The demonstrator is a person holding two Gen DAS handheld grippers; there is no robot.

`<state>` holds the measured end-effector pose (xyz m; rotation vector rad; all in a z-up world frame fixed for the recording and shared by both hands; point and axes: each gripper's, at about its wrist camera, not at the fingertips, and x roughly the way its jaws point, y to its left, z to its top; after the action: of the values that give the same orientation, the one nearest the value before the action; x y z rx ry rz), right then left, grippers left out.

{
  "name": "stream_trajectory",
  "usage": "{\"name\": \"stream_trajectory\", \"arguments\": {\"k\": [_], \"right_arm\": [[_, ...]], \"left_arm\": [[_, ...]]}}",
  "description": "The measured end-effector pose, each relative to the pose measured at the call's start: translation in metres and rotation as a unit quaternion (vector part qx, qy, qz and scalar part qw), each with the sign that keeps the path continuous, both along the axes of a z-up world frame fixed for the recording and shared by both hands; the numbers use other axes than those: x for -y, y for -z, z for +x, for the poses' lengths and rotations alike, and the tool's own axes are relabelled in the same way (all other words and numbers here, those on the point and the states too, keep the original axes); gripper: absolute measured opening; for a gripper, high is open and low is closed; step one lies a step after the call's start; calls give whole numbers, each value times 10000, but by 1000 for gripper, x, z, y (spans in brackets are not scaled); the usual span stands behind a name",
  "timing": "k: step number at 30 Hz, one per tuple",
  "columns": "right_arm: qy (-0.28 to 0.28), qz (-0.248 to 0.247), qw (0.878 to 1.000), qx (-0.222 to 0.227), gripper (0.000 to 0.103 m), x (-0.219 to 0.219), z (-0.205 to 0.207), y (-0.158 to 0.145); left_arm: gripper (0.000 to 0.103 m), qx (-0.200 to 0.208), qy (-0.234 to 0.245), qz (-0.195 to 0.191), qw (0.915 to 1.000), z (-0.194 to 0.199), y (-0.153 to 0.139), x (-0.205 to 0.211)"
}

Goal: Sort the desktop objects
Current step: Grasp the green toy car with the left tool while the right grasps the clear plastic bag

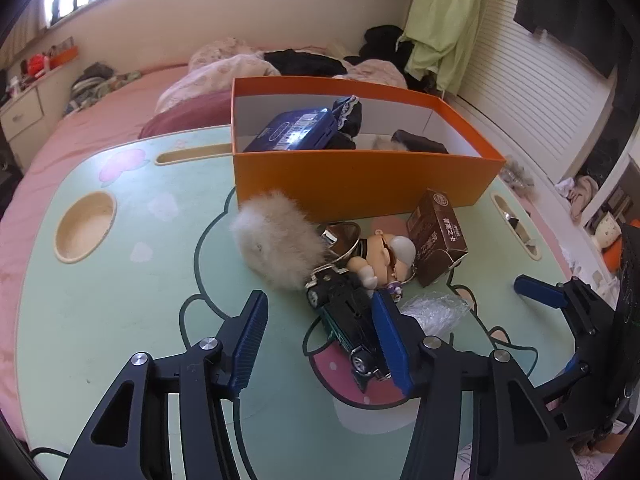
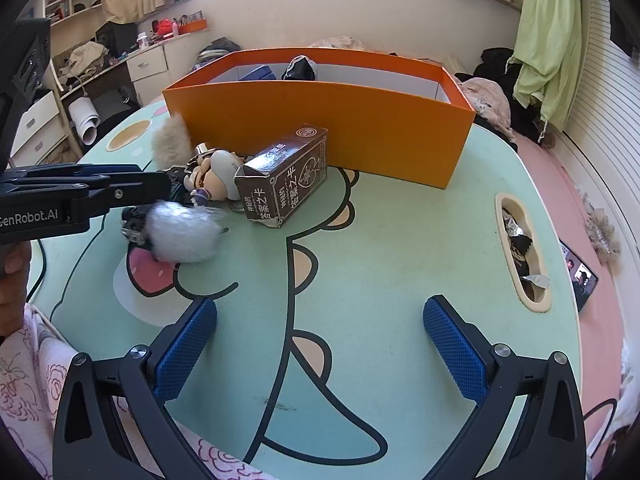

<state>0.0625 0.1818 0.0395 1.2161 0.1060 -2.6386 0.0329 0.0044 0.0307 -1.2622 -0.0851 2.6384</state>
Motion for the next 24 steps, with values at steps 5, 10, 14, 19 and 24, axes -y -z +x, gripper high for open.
{"name": "stream_trajectory", "arguments": {"k": [5,10,14,19,24], "right_arm": [[-1,-1,10000,-4,103,0,0,-1],[-1,-2,10000,-9,103,0,0,-1],[0,1,10000,-7,103,0,1,0],[3,-3,10000,-7,103,0,1,0],[5,-2,10000,-10,103,0,1,0]], "left_arm": [[51,85,71,340,9994,0,2,5],[52,108,116,438,9989,-1,0,1],[40,266,284,202,9990,-3,9,-11],[25,66,191,-307,9993,9,11,-12],[25,-159,41,419,9990,34,15,20]]}}
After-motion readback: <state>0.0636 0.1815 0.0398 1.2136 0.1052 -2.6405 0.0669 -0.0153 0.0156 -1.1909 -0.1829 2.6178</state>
